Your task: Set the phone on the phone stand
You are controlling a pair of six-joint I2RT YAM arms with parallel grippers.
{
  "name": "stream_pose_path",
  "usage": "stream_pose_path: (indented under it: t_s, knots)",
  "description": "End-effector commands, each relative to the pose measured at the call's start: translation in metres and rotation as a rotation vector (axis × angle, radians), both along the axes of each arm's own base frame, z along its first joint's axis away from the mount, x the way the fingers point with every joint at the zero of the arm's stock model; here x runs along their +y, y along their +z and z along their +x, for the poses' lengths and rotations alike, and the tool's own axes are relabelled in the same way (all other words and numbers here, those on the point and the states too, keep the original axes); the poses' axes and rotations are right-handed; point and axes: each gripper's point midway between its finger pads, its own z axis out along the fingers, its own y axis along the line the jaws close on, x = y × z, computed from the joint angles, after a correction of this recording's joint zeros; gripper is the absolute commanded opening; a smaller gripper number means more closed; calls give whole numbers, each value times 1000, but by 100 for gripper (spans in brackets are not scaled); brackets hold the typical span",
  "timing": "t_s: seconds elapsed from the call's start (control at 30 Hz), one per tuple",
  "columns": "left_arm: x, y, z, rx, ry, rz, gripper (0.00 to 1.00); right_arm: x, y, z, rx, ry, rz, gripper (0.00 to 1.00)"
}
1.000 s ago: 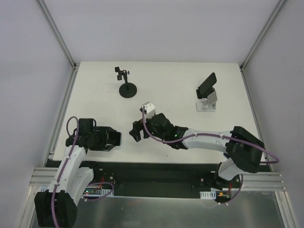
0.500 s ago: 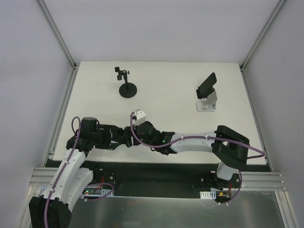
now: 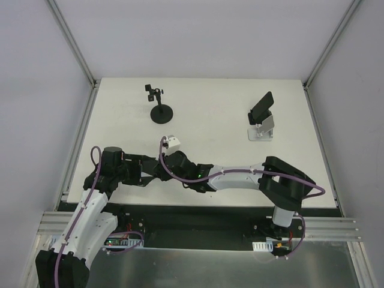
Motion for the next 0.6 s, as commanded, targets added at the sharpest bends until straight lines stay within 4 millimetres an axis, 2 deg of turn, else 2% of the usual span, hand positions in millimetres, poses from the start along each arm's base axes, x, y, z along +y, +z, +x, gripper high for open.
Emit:
stream_pose_path:
  t_s: [0.0, 0.03, 0.07, 0.1, 0.13, 0.17, 0.2, 0.27, 0.3, 0.33, 0.37, 0.4, 0.43, 0.47, 0.5, 0.57]
  knots:
    - [-11, 30, 16, -161, -82, -15, 2, 0, 27, 1, -31, 17, 44, 1]
    - [-12, 34, 16, -213, -137, 26, 11, -9, 24, 2, -35, 17, 29, 1]
    - [-13, 34, 17, -231, -172, 49, 41, -16, 24, 3, -39, 16, 18, 1]
    - [-14, 40, 20, -284, -210, 76, 55, -31, 36, 11, -60, 2, 12, 1]
    - [-15, 46, 21, -380, -299, 145, 65, -47, 27, 10, -57, 15, -22, 1]
    - [-16, 50, 24, -431, -348, 183, 70, -57, 31, 12, -65, 31, -31, 1]
    - [-16, 53, 25, -479, -390, 222, 76, -79, 43, 23, -67, 19, -43, 1]
    - [-17, 62, 27, -623, -511, 317, 78, -103, 39, 17, -65, 140, -94, 1]
    - [-18, 62, 27, -691, -569, 361, 77, -130, 42, 20, -36, 158, -130, 1]
    - [-24, 74, 33, -800, -600, 372, 76, -141, 42, 11, -39, 252, -164, 1]
    - [-32, 76, 32, -848, -647, 377, 75, -163, 34, 2, 10, 287, -235, 1]
    - [-37, 78, 34, -917, -703, 410, 75, -183, 47, 7, 1, 280, -235, 1]
    - [-46, 89, 39, -1011, -734, 424, 75, -192, 52, -4, 25, 343, -220, 1]
    - [-58, 89, 42, -1059, -788, 422, 76, -206, 50, -13, 77, 357, -219, 1]
    - [-78, 97, 36, -1166, -885, 427, 75, -222, 63, -8, 80, 325, -177, 1]
    - [-107, 101, 38, -1282, -1000, 384, 75, -236, 71, -28, 162, 377, -124, 1]
